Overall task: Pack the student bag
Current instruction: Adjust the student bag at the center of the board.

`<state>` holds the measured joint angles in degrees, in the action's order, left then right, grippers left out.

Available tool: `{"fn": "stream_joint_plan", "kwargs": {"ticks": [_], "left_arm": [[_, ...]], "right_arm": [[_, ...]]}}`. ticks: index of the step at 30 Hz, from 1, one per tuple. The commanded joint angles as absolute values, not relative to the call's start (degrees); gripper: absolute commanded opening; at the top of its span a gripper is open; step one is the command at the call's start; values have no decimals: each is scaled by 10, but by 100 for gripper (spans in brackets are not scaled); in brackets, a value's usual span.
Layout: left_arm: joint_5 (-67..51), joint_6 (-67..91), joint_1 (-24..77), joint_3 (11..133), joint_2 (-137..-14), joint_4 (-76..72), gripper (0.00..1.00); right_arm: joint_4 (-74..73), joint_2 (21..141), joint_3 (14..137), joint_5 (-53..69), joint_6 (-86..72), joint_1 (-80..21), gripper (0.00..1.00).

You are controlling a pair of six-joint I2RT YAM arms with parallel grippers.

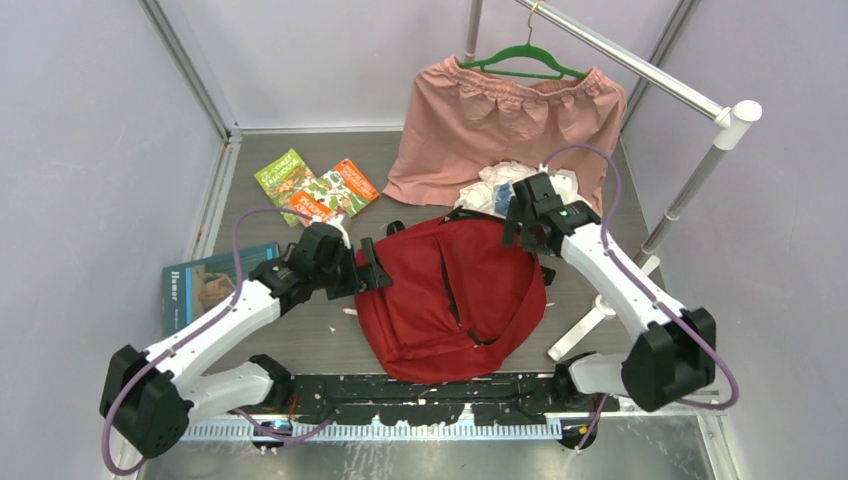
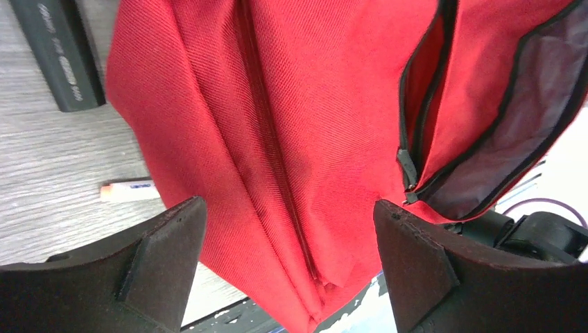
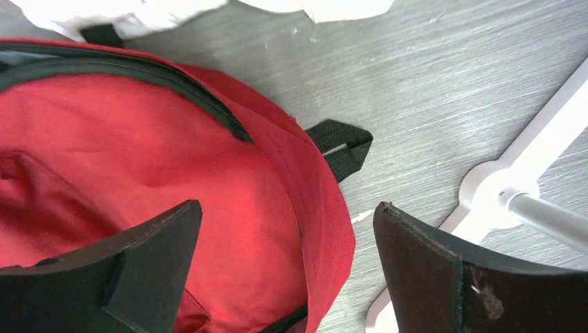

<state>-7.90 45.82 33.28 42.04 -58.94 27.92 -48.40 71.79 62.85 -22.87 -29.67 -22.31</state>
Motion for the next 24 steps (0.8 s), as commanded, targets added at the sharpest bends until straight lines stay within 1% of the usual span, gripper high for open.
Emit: {"fn": "stream_joint_plan", "kwargs": {"ticks": [1,5,7,9,10,11,12,13,16,17,24], "left_arm": [[-58,498,364,412,-631,199,90],[-64,507,373,403,-673,170,87],[-59,507,376,401,-688,159,81],[-61,506,376,402,-703,151,70],[-64,505,377,404,-709,147,64],[-69,504,377,405,-715,140,56],[-72,502,379,406,-720,132,46],[-72,501,379,409,-725,128,36],[-80,484,379,433,-742,129,3],[-85,476,379,447,-748,138,0],[-103,424,380,589,-746,201,0]], "right_arm": [[-474,758,616,-202,-302,-210,100],[-449,783,589,-212,-320,-200,100],[-441,792,585,-212,-329,-198,92],[-441,798,582,-216,-335,-198,68],[-441,799,580,-219,-336,-198,52],[-441,797,578,-221,-338,-198,35],[-444,794,577,-226,-340,-199,14],[-449,789,578,-229,-341,-198,3],[-473,752,583,-233,-343,-198,1],[-483,733,587,-229,-344,-198,1],[-566,562,656,-186,-329,-198,1]]}}
